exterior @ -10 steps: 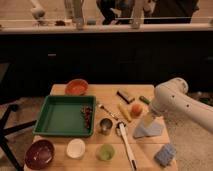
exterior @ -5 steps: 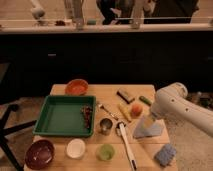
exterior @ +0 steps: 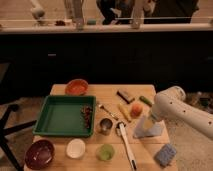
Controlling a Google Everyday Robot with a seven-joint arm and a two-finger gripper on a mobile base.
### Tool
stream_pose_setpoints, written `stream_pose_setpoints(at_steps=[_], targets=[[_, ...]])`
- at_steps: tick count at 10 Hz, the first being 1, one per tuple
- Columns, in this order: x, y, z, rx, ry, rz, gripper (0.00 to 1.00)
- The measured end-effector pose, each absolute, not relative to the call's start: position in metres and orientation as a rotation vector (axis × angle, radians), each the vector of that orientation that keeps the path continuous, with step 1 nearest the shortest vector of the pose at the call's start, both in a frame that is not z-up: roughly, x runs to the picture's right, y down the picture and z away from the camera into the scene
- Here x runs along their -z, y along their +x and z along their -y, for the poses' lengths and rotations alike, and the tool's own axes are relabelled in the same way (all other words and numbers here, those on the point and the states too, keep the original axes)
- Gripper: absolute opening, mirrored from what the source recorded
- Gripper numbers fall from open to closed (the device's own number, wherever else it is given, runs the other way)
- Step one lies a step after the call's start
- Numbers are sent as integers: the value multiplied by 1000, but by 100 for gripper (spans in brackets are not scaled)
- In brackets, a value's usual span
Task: Place towel in plastic cup
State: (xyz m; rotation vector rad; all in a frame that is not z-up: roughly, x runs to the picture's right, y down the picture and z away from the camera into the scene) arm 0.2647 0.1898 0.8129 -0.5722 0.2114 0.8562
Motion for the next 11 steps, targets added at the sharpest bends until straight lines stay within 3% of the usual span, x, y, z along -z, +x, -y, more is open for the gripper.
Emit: stream_pose_setpoints(at_steps=[11], targets=[[-847, 272, -221, -876, -618, -283, 80]])
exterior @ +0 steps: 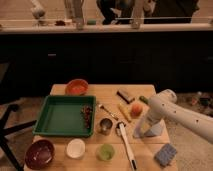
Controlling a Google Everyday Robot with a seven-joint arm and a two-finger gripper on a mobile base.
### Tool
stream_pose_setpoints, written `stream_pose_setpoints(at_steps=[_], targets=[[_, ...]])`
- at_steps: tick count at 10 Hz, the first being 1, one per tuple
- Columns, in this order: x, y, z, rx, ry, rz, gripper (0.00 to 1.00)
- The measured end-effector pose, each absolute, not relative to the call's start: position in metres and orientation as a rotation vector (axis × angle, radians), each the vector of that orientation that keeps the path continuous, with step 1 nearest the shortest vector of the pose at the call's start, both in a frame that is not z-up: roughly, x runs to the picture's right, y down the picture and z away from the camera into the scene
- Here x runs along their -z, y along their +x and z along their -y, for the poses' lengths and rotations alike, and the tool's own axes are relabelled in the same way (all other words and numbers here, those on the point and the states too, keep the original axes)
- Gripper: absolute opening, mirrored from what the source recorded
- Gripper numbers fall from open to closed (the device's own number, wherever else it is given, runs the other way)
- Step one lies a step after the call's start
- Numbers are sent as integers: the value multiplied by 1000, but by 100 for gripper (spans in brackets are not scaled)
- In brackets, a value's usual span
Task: Place towel in plastic cup
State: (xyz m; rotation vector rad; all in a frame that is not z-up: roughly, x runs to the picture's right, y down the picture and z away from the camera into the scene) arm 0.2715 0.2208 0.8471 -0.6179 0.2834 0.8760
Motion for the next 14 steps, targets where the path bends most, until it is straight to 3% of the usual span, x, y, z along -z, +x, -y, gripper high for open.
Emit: stream_pose_setpoints(at_steps=[14], targets=[[-851, 282, -244, -917, -655, -212, 79]])
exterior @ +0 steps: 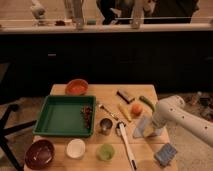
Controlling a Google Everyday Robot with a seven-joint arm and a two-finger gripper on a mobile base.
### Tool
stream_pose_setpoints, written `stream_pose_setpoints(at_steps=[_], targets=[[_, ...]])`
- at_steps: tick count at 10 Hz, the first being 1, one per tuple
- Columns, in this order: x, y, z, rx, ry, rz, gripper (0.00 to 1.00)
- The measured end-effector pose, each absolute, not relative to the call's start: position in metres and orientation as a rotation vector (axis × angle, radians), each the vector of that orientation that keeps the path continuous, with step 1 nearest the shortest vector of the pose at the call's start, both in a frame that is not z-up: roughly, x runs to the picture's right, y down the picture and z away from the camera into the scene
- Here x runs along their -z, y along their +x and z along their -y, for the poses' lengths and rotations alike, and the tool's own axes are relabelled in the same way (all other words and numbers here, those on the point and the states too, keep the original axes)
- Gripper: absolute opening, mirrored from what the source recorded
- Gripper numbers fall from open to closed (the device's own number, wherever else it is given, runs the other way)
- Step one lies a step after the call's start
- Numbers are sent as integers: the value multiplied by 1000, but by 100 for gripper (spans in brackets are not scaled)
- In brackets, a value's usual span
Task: Place towel in plastic cup
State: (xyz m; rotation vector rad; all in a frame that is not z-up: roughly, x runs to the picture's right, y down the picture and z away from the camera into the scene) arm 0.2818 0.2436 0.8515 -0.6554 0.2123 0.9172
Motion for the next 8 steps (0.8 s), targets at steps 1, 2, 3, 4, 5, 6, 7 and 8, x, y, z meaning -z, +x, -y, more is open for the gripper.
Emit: stream_pose_setpoints(at_steps=[1, 2, 3, 4, 5, 6, 7, 8], targets=[[-853, 282, -244, -921, -660, -207, 73], [-854, 282, -245, -924, -663, -203, 62], [-854, 281, -245, -923, -664, -203, 53], [-853, 283, -244, -922, -664, -204, 41], [-852, 283, -243, -923, -664, -205, 32], [-850, 285, -240, -929, -661, -205, 20], [-848, 287, -238, -932, -658, -205, 11], [-846, 289, -239, -934, -660, -210, 4]])
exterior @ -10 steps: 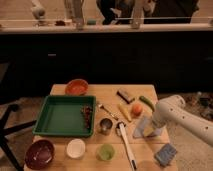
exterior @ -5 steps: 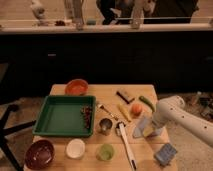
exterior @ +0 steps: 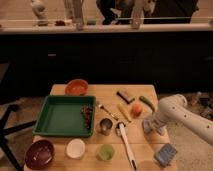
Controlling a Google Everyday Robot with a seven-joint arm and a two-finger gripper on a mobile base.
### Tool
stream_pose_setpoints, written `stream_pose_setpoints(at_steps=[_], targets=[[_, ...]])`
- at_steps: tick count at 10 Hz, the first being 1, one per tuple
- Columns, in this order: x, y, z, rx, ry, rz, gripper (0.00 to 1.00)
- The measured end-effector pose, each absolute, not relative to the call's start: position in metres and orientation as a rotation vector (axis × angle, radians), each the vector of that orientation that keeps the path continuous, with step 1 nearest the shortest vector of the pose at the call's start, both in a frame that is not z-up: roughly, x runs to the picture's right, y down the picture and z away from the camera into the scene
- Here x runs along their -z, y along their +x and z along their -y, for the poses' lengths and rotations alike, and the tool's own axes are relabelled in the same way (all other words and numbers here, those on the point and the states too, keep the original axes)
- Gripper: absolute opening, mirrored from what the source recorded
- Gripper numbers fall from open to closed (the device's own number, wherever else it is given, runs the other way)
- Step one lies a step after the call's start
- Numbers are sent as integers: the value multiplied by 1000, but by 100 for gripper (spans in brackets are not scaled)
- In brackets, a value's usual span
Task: Place towel in plastic cup
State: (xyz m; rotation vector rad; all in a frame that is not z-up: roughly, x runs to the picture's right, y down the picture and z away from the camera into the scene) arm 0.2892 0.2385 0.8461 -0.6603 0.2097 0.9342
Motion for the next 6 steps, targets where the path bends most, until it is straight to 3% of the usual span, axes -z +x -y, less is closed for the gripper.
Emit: stream_pose_setpoints(at_steps=[6], targets=[[-834, 277, -228, -869, -631, -168, 0]])
